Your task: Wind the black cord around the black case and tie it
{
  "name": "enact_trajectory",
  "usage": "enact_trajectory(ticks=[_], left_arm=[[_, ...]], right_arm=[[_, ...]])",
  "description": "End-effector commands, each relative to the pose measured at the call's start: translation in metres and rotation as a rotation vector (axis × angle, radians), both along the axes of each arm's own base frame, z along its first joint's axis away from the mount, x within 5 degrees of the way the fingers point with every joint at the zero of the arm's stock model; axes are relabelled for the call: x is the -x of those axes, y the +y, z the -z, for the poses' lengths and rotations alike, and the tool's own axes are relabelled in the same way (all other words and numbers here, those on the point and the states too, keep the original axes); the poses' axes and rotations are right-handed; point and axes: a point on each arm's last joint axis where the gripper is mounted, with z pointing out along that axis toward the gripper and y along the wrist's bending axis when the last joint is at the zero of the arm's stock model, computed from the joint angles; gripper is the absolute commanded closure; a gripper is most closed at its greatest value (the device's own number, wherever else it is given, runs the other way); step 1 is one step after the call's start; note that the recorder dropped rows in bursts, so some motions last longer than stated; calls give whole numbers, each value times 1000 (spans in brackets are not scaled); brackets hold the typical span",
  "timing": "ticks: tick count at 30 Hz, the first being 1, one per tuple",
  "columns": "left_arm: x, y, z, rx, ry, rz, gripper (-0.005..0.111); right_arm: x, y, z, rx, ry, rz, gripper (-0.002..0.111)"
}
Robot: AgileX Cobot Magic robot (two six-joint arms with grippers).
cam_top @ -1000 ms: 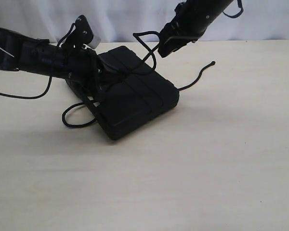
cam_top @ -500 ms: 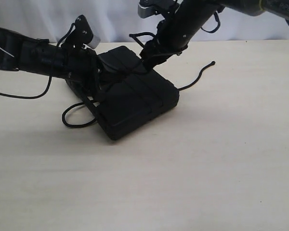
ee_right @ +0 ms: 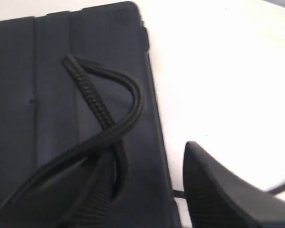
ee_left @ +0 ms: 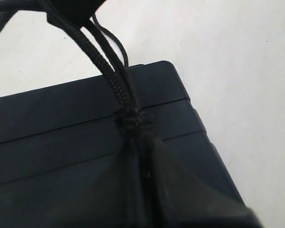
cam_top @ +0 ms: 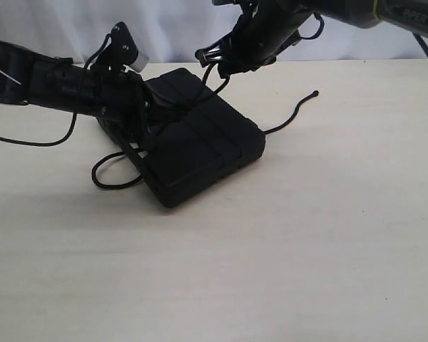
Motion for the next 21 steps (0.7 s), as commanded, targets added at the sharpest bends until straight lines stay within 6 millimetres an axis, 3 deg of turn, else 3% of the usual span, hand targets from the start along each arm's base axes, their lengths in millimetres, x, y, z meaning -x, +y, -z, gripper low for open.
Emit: enact_trajectory(ticks=[1,10,14,21], left_arm=[[1,0,-2,-3,-21,13,107],[1,0,-2,-3,-21,13,107],[1,0,-2,-3,-21,13,107],[1,0,-2,-3,-21,13,107]], right_arm=[[-7,-17,-1,120,-69,138,65],[-11,-49,-9,435,-168,311,65],[-10,-46,-7,414,-147,283,65],[-3,-18,-21,205,-87,-29,65]])
